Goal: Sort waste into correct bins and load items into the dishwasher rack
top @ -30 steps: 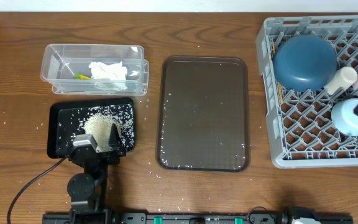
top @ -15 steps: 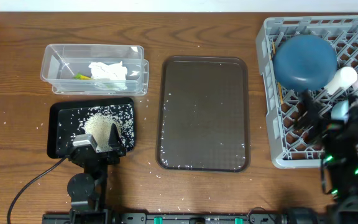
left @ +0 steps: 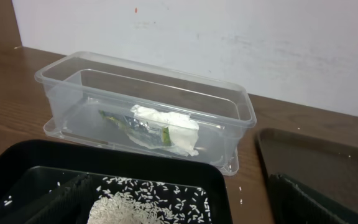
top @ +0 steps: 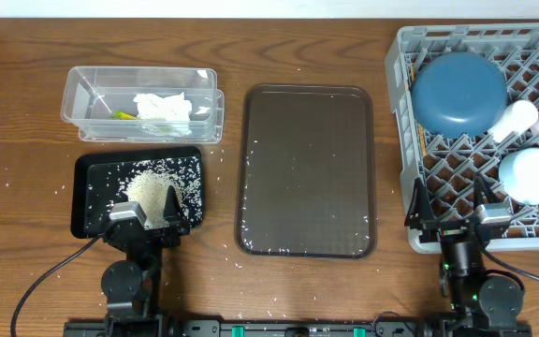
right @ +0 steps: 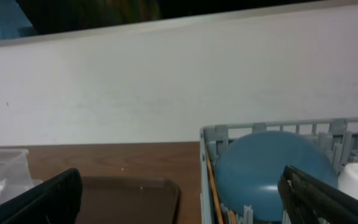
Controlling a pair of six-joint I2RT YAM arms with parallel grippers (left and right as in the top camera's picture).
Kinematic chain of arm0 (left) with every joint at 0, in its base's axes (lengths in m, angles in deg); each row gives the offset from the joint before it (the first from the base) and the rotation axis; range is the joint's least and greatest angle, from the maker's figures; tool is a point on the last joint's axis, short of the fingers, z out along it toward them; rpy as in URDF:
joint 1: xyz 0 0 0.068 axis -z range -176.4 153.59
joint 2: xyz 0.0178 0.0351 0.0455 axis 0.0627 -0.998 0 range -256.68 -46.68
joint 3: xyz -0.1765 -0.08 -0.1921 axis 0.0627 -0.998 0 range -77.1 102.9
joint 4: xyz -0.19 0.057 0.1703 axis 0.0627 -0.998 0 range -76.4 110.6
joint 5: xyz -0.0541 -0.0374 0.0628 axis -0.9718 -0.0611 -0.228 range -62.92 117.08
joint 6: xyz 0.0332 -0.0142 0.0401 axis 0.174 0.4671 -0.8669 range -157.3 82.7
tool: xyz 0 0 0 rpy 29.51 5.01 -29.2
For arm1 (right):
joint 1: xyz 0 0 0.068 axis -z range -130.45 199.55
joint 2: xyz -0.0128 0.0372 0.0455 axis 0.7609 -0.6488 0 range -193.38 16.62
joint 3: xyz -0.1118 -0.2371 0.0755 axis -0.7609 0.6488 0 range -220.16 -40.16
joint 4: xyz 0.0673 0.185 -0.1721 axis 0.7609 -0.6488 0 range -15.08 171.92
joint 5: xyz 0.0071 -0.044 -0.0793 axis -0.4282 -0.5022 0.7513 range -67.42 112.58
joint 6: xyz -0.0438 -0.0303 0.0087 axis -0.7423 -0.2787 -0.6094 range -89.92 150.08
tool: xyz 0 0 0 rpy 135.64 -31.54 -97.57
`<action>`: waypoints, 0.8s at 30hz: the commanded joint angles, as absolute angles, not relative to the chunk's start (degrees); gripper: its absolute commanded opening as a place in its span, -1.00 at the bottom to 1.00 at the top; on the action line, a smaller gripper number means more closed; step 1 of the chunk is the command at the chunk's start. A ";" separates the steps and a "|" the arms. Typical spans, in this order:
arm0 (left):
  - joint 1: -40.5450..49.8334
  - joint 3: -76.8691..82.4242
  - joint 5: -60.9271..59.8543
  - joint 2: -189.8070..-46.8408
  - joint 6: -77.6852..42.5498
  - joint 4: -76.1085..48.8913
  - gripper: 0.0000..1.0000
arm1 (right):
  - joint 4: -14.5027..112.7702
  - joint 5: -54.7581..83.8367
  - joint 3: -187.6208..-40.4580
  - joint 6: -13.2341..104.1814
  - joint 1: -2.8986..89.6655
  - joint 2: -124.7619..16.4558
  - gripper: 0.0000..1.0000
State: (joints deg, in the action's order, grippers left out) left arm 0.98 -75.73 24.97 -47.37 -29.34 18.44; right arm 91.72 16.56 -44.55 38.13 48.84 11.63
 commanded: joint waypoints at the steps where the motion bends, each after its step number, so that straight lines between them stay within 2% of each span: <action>1: 0.68 -76.87 26.70 -46.97 -28.66 16.46 0.84 | 94.30 16.08 -41.44 37.26 47.63 13.68 0.98; 9: 0.68 -76.87 26.70 -46.97 -28.66 16.46 0.84 | 93.40 15.47 -40.48 37.23 47.63 16.35 0.98; 18: 0.68 -76.87 26.70 -46.97 -28.66 16.43 0.83 | 78.48 18.33 -40.46 34.04 47.63 16.35 0.98; 24: 0.68 -76.87 26.70 -46.97 -28.66 16.46 0.84 | 77.84 19.14 -40.48 34.09 47.22 16.35 0.98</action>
State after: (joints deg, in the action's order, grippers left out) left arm 0.98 -75.73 24.97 -47.37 -29.34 18.44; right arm 78.21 18.20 -40.55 35.20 48.49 15.93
